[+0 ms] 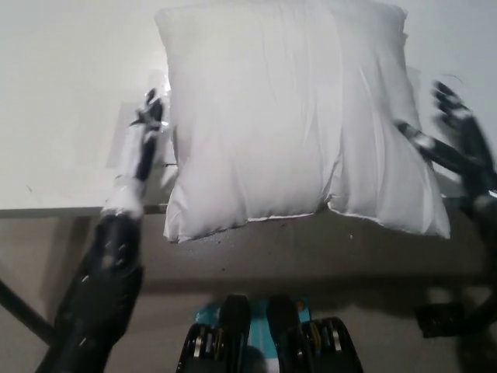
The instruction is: The robot uses both hands to lift the pillow and then drops it on the table
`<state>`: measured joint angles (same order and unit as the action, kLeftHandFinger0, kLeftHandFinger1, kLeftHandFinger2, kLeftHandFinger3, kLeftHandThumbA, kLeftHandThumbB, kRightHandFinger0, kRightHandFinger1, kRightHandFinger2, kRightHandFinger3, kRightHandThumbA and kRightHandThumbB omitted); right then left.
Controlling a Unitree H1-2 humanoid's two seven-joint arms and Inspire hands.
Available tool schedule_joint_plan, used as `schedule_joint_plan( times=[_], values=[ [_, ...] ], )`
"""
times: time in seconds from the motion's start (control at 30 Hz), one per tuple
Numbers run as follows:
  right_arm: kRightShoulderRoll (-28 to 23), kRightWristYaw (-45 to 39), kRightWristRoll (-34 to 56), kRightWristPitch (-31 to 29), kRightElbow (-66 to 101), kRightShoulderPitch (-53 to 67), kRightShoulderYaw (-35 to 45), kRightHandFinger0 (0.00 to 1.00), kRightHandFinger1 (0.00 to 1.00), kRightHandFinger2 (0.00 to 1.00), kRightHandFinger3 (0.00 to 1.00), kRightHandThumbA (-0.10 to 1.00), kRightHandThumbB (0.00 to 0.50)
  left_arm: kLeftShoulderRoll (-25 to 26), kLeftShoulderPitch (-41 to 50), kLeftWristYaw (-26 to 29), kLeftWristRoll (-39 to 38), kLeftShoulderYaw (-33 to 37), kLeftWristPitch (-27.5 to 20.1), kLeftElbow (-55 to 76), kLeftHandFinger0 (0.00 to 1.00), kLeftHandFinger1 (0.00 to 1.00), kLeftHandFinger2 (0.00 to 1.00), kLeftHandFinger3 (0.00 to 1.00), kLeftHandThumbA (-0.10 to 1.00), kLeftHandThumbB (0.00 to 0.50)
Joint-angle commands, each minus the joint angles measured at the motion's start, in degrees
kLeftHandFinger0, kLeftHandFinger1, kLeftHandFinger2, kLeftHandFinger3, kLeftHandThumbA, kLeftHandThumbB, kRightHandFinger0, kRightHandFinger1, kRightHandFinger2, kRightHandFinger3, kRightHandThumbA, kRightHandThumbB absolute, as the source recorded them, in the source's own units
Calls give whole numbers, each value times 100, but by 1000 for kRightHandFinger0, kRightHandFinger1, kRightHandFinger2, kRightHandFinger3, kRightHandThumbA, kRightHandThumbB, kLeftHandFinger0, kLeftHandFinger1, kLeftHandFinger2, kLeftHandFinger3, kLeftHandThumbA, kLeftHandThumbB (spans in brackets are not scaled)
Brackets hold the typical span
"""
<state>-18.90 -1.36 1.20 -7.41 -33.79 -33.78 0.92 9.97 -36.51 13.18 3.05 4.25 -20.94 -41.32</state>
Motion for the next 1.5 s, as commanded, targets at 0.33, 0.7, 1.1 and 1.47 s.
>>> schedule_joint_plan(
  times=[0.33, 0.7, 1.1, 1.47],
  values=[
    [-652, -19, -475, -805, 3458, 2552, 517, 1000, 1000, 1000, 1000, 1000, 374, -30, 2431, -219, -62, -417, 128, 3747, 1000, 1000, 1000, 1000, 1000, 165],
    [246, 311, -853, -1730, 4409, 4447, 387, 1000, 1000, 1000, 1000, 1000, 405, -346, 4045, -428, -369, -324, -281, 4738, 1000, 1000, 1000, 1000, 1000, 120],
    [409, 232, -735, -1952, 3401, 4128, 385, 1000, 1000, 1000, 1000, 1000, 377, -488, 4311, -484, -340, -464, -430, 4472, 1000, 1000, 1000, 1000, 1000, 45],
    [349, 331, -1384, -1952, 3282, 4256, 334, 1000, 1000, 1000, 1000, 1000, 398, -472, 4238, -594, -282, -536, -412, 4332, 1000, 1000, 1000, 1000, 1000, 61]
  ],
)
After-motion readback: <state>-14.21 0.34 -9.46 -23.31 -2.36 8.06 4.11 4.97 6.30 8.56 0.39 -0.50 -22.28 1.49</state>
